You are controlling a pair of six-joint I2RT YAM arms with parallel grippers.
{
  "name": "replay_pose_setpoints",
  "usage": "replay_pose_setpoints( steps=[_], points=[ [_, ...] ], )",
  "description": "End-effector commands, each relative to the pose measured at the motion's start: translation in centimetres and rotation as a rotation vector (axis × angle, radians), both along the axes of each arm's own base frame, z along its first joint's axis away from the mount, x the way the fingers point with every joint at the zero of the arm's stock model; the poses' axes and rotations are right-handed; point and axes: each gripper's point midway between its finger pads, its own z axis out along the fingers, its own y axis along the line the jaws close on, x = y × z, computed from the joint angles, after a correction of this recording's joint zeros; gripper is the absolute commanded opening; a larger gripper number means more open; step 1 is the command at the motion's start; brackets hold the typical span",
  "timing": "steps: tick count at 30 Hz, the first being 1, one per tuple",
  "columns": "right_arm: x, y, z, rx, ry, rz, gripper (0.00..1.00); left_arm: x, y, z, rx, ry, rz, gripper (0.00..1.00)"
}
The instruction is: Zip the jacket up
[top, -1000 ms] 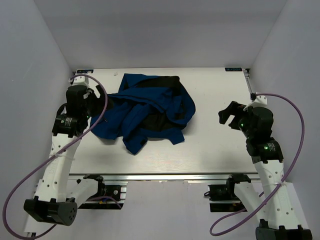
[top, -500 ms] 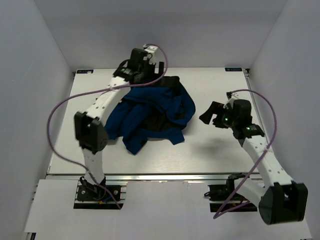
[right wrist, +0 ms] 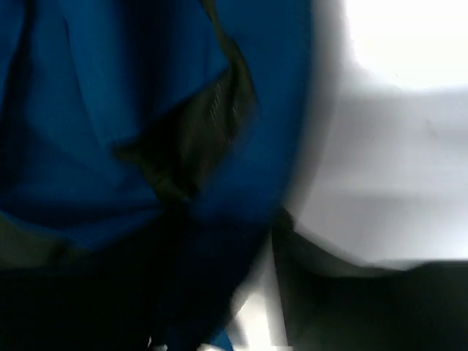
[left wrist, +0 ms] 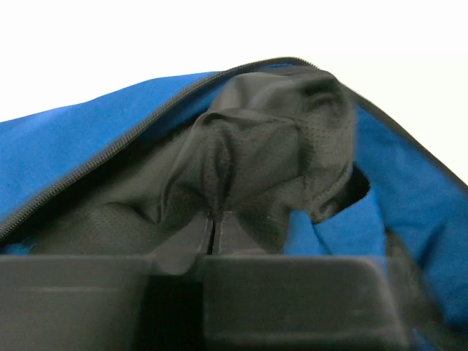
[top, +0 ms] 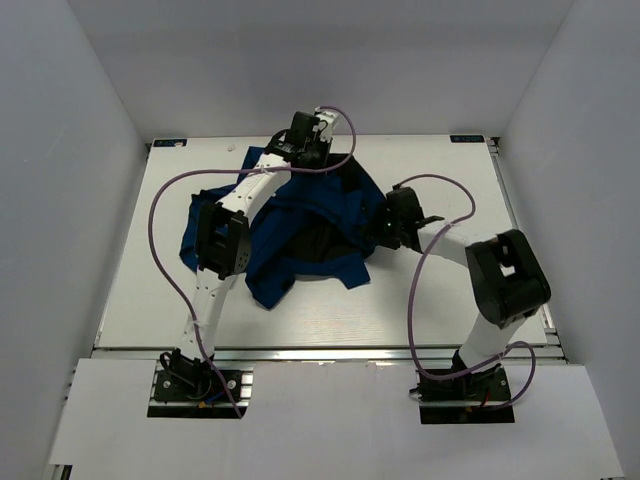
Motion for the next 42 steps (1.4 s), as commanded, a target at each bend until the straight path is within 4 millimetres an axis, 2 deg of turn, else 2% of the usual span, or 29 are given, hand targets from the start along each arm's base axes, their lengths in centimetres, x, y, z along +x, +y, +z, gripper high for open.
replay_pose_setpoints(
  steps=[1, 2, 3, 4, 5, 8, 9, 11, 12, 13, 14, 16, 17, 18, 20, 21, 22, 24, 26, 28, 30, 31, 33, 36, 37, 38, 39, 41, 42],
  points=[
    [5.1, 2.4, 3.9, 0.074, -0.153, -0.055, 0.45, 1.3, -0.6, 6.6, -0.055, -0.168, -0.001, 0.00],
    [5.6, 2.6, 4.1, 0.069, -0.171, -0.059, 0.31, 1.5, -0.5, 7.6, -0.071, -0.186, 0.009, 0.00],
    [6.3, 2.8, 5.1, 0.070, -0.219, -0.042, 0.03, 1.5, -0.5, 8.4, -0.080, -0.202, 0.010, 0.00],
    [7.0, 2.7, 6.2, 0.065, -0.247, -0.044, 0.00, 1.5, -0.3, 9.5, -0.082, -0.225, 0.020, 0.00],
    [7.5, 2.3, 7.2, 0.046, -0.271, -0.061, 0.00, 1.1, -0.1, 12.4, -0.107, -0.272, 0.023, 0.00],
    [9.2, 0.5, 13.5, -0.060, -0.434, -0.081, 0.00, -0.3, 0.8, 17.2, -0.131, -0.342, 0.023, 0.00],
    [9.3, -0.6, 17.2, -0.079, -0.520, -0.109, 0.00, -1.8, 1.7, 21.5, -0.156, -0.407, 0.024, 0.00],
    [9.2, -1.9, 22.6, -0.130, -0.650, -0.114, 0.00, -3.6, 2.9, 24.6, -0.170, -0.453, 0.036, 0.00],
    [8.1, -2.7, 27.0, -0.117, -0.741, -0.123, 0.00, -6.3, 4.2, 29.6, -0.210, -0.530, 0.035, 0.00],
    [7.4, -3.4, 29.4, -0.150, -0.802, -0.108, 0.00, -7.6, 4.8, 29.9, -0.212, -0.530, 0.031, 0.00],
    [5.3, -3.9, 34.4, -0.113, -0.904, -0.096, 0.00, -11.3, 6.3, 35.0, -0.269, -0.621, 0.015, 0.00],
    [2.7, -4.4, 39.2, -0.102, -1.018, -0.047, 0.00, -15.2, 7.5, 38.3, -0.321, -0.685, -0.022, 0.00],
    [-0.3, -4.7, 42.5, -0.083, -1.109, 0.019, 0.00, -16.9, 7.8, 38.6, -0.344, -0.706, -0.043, 0.00],
    [-2.4, -4.9, 45.7, -0.067, -1.191, 0.053, 0.00, -21.9, 9.3, 42.8, -0.422, -0.800, -0.089, 0.00],
    [-6.3, -4.8, 49.0, -0.025, -1.276, 0.144, 0.00, -25.6, 10.3, 44.8, -0.512, -0.872, -0.122, 0.00],
    [-9.9, -5.7, 52.4, -0.007, -1.364, 0.176, 0.00, -28.2, 10.4, 46.1, -0.584, -0.887, -0.171, 0.00],
    [-11.8, -5.8, 53.9, 0.012, -1.411, 0.213, 0.00, -32.2, 11.7, 48.7, -0.639, -0.963, -0.212, 0.00],
    [-17.1, -6.7, 57.8, 0.069, -1.530, 0.271, 0.00, -37.0, 11.9, 50.9, -0.725, -0.987, -0.331, 0.00],
    [-20.9, -7.5, 60.1, 0.093, -1.624, 0.307, 0.00, -41.6, 13.5, 53.6, -0.795, -1.049, -0.383, 0.00],
    [-24.0, -8.8, 62.5, 0.104, -1.709, 0.297, 0.00, -44.2, 14.6, 55.1, -0.833, -1.093, -0.395, 0.00],
    [-25.6, -9.8, 64.0, 0.111, -1.750, 0.271, 0.00, -45.7, 15.3, 56.3, -0.864, -1.109, -0.405, 0.00],
    [-26.9, -10.6, 65.2, 0.121, -1.783, 0.253, 0.00, -46.1, 15.1, 56.3, -0.867, -1.097, -0.424, 0.00],
    [-26.7, -11.1, 66.0, 0.142, -1.773, 0.208, 0.00, -45.8, 14.7, 56.4, -0.891, -1.062, -0.432, 0.00],
    [-23.8, -11.4, 66.1, 0.127, -1.707, 0.119, 0.00, -42.7, 13.9, 55.9, -0.909, -1.003, -0.364, 0.00],
    [-20.8, -11.0, 65.4, 0.100, -1.645, 0.078, 0.00, -40.0, 13.5, 55.3, -0.901, -0.973, -0.299, 0.00],
    [-18.9, -10.9, 64.6, 0.076, -1.602, 0.049, 0.00, -39.5, 13.7, 55.3, -0.902, -0.972, -0.269, 0.00],
    [-16.8, -10.9, 63.7, 0.052, -1.554, 0.006, 0.00, -36.8, 12.7, 54.0, -0.882, -0.924, -0.232, 0.00],
    [-10.8, -9.6, 60.0, -0.030, -1.425, -0.035, 0.00, -32.8, 12.2, 52.2, -0.853, -0.869, -0.131, 0.00],
    [-8.9, -9.1, 58.6, -0.052, -1.387, -0.043, 0.00, -29.8, 11.1, 50.1, -0.818, -0.809, -0.091, 0.00]
  ],
)
